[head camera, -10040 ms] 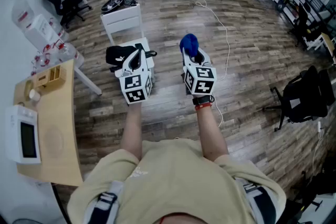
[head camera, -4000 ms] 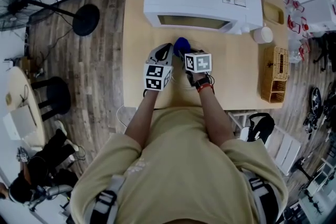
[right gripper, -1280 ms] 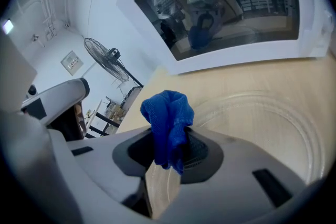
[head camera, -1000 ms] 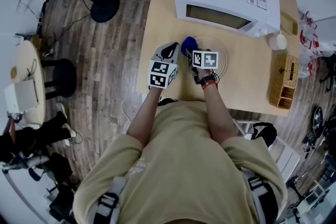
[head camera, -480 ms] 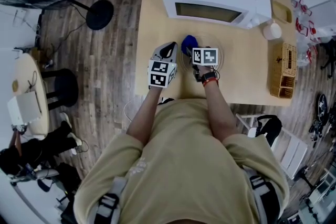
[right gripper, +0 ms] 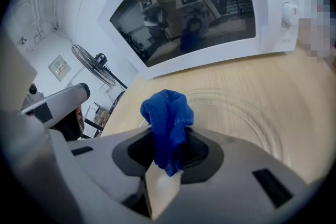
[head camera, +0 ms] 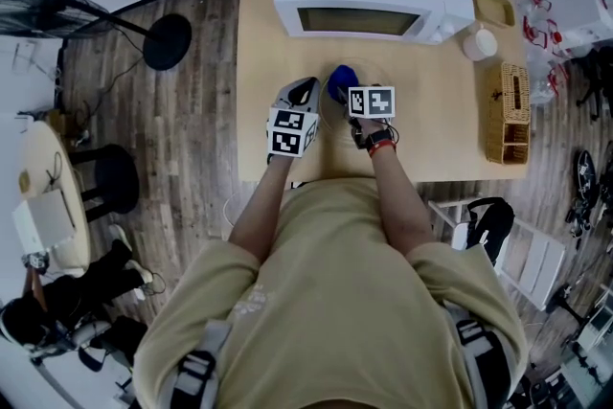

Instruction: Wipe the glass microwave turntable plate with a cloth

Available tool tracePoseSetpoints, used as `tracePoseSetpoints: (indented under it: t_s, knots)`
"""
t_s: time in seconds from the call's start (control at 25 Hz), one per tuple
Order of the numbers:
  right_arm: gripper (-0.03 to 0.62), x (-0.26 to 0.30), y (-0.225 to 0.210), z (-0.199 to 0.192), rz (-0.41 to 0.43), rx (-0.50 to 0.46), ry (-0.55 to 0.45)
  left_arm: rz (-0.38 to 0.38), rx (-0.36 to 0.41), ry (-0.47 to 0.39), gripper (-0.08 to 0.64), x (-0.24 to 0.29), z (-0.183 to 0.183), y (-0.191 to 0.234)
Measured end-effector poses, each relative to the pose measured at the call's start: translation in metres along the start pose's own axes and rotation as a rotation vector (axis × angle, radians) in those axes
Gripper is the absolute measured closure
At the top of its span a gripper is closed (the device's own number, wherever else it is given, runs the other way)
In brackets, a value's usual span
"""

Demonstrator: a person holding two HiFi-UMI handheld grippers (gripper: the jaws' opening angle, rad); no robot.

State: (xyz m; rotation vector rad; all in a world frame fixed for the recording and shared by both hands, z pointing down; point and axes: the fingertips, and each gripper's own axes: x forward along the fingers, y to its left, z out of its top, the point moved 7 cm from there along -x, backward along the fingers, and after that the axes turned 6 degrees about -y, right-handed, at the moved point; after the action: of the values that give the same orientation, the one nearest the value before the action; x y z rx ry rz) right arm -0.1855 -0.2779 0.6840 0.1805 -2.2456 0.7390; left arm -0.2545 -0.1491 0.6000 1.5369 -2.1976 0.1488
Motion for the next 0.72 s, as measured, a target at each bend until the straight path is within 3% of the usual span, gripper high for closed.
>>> tracePoseSetpoints:
  t_s: [0.4,0.72]
  knots:
    - [0.471,-0.013,-0.023,0.002,-0.046,0.031,-0.014,-0.069,0.021,0.017,0.541,0.018,-0.005,-0.020]
    - [0.471,-0.024,-0.039,0.003,-0.082,0.047,-0.024,-0.077,0.015,0.003,0.541,0.028,-0.006,-0.022]
